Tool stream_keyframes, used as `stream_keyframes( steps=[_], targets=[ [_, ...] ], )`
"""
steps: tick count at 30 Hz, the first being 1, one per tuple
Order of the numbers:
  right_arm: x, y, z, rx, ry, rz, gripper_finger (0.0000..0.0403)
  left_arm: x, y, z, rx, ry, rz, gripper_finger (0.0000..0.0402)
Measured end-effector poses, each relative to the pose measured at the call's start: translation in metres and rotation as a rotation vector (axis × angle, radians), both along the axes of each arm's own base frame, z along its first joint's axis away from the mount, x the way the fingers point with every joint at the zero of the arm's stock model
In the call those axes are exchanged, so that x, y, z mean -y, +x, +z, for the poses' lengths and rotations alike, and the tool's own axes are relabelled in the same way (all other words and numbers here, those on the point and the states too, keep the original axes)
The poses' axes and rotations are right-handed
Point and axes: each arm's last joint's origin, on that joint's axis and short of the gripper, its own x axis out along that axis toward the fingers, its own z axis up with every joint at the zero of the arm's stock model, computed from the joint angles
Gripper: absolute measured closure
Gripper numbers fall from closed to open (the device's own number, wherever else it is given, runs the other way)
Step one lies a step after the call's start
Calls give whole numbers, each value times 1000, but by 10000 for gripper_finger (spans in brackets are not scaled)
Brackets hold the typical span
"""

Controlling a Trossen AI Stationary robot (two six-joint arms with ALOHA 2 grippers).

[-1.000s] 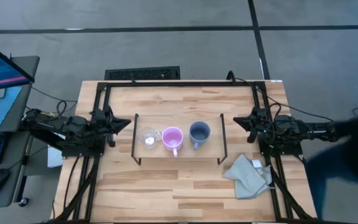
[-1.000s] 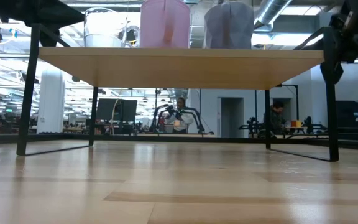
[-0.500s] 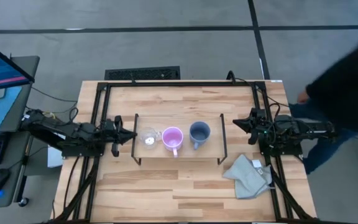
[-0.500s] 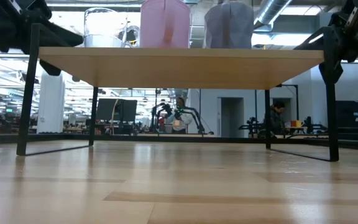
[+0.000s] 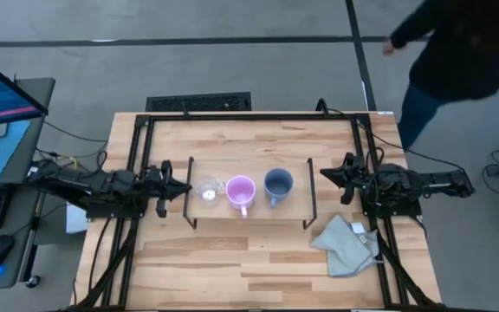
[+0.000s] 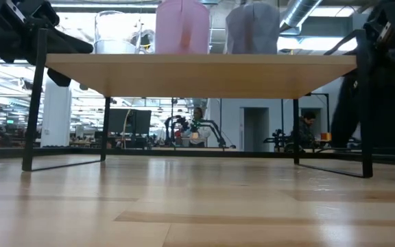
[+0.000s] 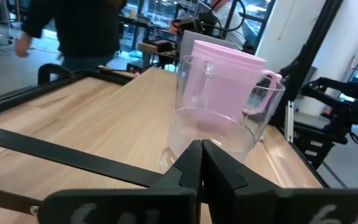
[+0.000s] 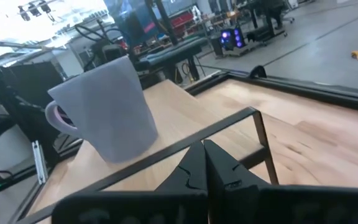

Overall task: Stack small to large cups/mugs on shelf
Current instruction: Return to Home Position

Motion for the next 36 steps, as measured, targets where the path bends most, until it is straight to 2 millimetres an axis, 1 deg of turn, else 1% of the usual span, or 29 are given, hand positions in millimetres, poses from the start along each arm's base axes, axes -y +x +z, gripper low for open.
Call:
stream_keyframes(
  steps=[9, 14, 19, 22, 36],
  targets=[
    [4, 0, -2, -17, -7, -41, 399, -15, -7, -2, -15, 35, 49, 401],
    [5, 0, -2, -18, -6, -56, 399, -19, -12, 0, 16, 70, 45, 401],
    [6, 0, -2, -18, -5, -60, 398, -25, -18, -5, -25, 45, 104, 401],
    [6, 0, -2, -20, -6, -60, 398, -27, -20, -6, -32, 35, 125, 401],
    [9, -1, -2, -28, -29, -85, 398, -34, -22, -7, -42, 48, 189, 401]
  ],
)
